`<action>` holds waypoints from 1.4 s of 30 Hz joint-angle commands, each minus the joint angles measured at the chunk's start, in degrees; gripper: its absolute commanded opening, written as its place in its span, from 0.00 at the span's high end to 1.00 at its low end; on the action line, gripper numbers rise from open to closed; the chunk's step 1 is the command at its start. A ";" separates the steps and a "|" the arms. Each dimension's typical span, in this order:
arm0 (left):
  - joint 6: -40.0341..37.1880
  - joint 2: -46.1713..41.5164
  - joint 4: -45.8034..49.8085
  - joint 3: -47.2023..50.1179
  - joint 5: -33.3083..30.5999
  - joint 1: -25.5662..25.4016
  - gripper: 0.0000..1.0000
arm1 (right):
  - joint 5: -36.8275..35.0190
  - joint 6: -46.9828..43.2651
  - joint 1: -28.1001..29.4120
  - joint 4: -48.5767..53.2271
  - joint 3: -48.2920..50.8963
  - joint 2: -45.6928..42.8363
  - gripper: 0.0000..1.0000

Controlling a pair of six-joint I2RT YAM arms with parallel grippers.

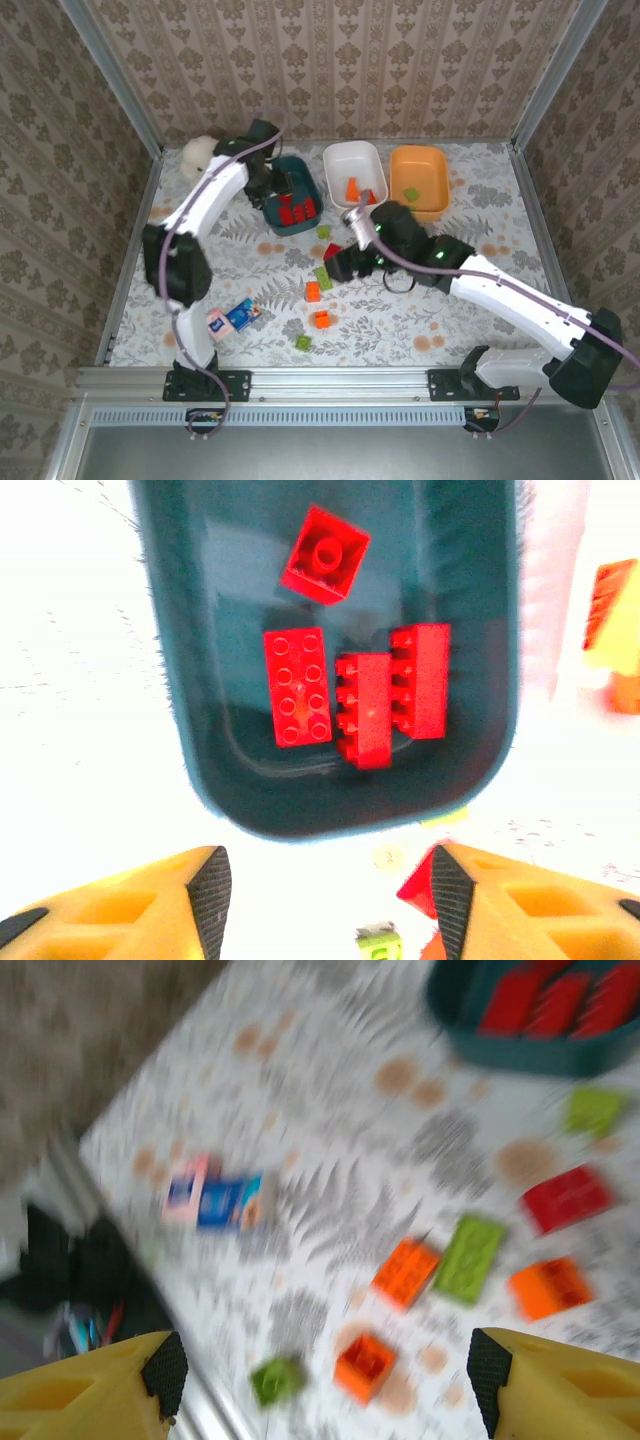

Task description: Sort the legos into containers by color

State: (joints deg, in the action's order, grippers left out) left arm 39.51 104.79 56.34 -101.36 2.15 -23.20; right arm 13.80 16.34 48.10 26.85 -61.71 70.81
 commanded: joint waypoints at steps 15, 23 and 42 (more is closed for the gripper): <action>3.79 -59.81 0.02 44.34 3.97 14.06 0.31 | -10.50 -15.64 22.32 14.26 -11.65 30.48 0.18; 4.73 -69.90 7.81 44.45 5.07 14.15 0.30 | -16.54 -13.67 23.80 17.48 -17.25 38.86 0.15; 5.93 -72.44 9.06 44.96 6.27 14.16 0.32 | -17.52 -12.54 23.95 16.17 -19.72 44.98 0.54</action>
State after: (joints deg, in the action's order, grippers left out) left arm 44.47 32.77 64.77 -57.04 7.35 -9.28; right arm -2.63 3.29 71.68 42.46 -80.16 115.50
